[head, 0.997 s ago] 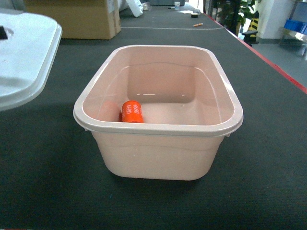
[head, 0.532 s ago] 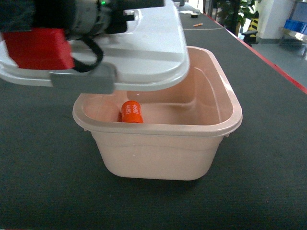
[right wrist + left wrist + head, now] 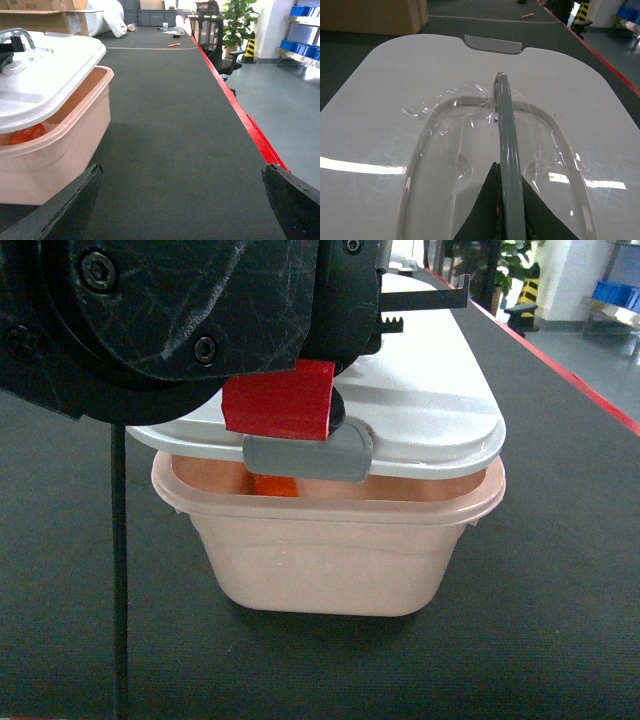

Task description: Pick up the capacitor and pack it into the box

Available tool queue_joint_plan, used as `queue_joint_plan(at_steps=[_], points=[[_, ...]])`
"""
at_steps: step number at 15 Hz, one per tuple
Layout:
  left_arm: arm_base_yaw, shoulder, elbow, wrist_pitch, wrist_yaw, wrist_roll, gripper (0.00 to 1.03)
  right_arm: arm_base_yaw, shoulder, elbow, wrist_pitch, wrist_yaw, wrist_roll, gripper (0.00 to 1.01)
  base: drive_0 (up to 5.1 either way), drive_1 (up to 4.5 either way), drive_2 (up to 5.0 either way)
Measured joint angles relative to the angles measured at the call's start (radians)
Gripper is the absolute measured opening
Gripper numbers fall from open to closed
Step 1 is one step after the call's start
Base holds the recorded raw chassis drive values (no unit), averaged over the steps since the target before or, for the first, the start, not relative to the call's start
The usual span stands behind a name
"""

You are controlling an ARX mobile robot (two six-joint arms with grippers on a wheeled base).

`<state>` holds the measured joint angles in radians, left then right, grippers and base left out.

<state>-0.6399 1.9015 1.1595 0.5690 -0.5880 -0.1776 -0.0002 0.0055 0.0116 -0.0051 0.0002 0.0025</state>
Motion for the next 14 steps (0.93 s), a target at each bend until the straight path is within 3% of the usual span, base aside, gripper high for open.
queue_joint_plan(at_steps=[3,6,9,10,14], points=[[0.000,0.011,0.000,-0.010,-0.006,-0.021,0.02,0.000,0.000,0.000,0.000,0.000,0.000,0.98,0.0,0.00,0.0],[0.000,0.043,0.000,0.003,0.038,-0.053,0.02,0.000,0.000,0.000,0.000,0.000,0.000,0.98,0.0,0.00,0.0],[0.007,0.067,0.000,-0.003,0.046,-0.060,0.02,0.000,0.000,0.000,0.000,0.000,0.000,0.98,0.0,0.00,0.0],[0.009,0.069,0.000,0.029,0.053,-0.056,0.05,0.000,0.000,0.000,0.000,0.000,0.000,0.98,0.0,0.00,0.0],[0.022,0.071,-0.003,0.092,0.048,-0.032,0.44,0.000,0.000,0.000,0.000,0.000,0.000,0.98,0.0,0.00,0.0]])
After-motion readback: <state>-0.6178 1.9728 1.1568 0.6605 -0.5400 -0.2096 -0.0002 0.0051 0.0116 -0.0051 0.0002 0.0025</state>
